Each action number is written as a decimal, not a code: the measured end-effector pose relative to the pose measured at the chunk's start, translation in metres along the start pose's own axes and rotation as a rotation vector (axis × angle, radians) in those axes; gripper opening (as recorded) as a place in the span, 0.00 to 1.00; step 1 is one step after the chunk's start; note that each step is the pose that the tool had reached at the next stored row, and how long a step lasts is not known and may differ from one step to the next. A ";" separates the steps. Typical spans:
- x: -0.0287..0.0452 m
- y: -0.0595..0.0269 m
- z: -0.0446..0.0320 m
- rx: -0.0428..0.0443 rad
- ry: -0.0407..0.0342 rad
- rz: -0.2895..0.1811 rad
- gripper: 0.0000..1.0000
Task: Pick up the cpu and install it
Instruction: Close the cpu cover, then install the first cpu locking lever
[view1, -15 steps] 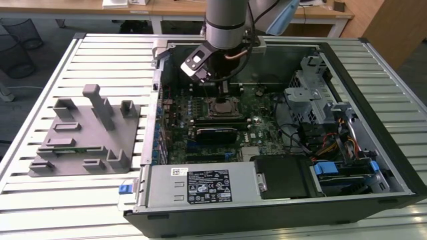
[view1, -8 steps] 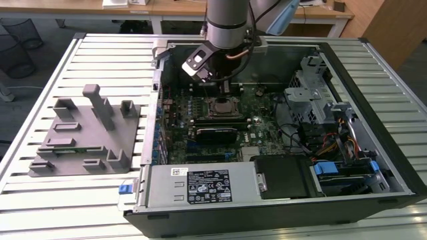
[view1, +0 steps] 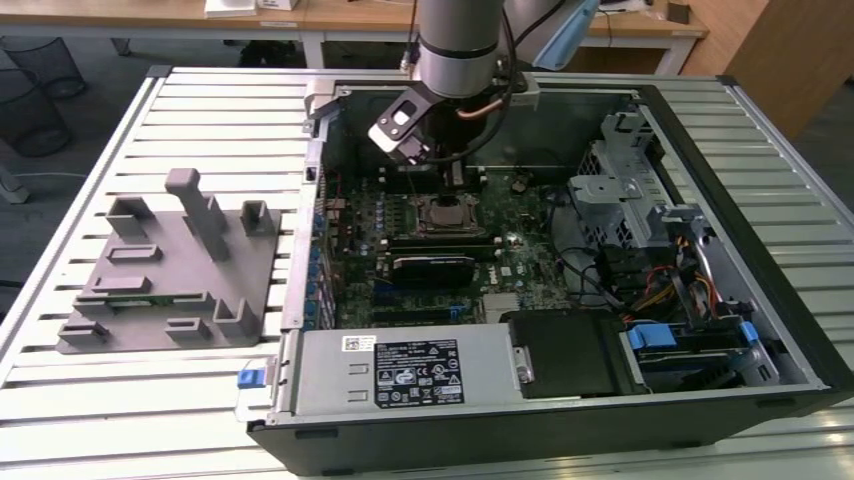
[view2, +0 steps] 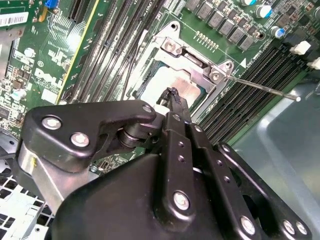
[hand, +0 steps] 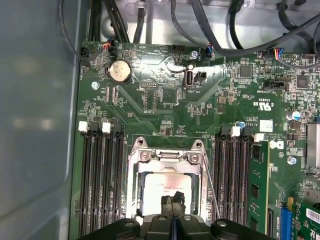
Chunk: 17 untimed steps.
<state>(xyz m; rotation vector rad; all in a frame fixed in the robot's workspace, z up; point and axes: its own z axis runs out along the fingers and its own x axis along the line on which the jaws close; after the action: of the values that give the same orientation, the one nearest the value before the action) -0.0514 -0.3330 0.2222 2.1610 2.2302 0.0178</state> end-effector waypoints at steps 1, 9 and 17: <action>0.0000 0.0002 0.0000 0.0000 0.0000 0.000 0.11; 0.0000 0.0004 -0.0013 0.0001 -0.0001 0.000 0.11; -0.0001 0.0006 -0.0065 0.0000 0.0000 0.000 0.11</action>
<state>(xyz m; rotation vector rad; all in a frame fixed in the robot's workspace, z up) -0.0511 -0.3330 0.2287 2.1611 2.2301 0.0177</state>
